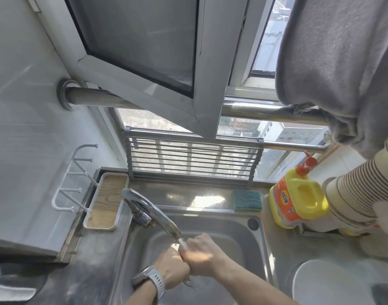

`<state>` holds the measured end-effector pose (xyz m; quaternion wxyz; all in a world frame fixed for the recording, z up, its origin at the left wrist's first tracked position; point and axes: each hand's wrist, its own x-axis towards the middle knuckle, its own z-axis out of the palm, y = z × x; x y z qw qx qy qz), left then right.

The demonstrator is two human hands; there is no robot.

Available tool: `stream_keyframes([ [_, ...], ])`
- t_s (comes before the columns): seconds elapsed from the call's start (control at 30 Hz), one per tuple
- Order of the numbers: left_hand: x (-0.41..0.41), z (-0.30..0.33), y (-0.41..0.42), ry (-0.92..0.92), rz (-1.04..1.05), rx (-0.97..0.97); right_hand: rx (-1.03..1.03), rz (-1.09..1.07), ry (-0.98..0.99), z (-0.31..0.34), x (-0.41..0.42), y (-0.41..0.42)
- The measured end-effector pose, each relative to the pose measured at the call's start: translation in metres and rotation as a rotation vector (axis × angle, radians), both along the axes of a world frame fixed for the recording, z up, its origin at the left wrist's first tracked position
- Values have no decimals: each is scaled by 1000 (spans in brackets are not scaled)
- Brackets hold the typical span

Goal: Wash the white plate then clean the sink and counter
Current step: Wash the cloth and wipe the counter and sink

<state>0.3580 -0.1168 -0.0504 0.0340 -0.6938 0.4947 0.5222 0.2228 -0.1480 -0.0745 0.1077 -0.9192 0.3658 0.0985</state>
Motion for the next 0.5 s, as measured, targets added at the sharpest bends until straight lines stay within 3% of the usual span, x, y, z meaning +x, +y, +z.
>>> stream_keyframes([
  [0.13, 2, 12, -4, 169, 95, 77, -72, -39, -54, 5, 7, -6],
  [0.3, 9, 11, 1, 218, 156, 226, -134, -56, -67, -7, 8, -2],
  [0.5, 7, 3, 8, 274, 250, 315, -125, -85, -231, -25, 7, 3],
])
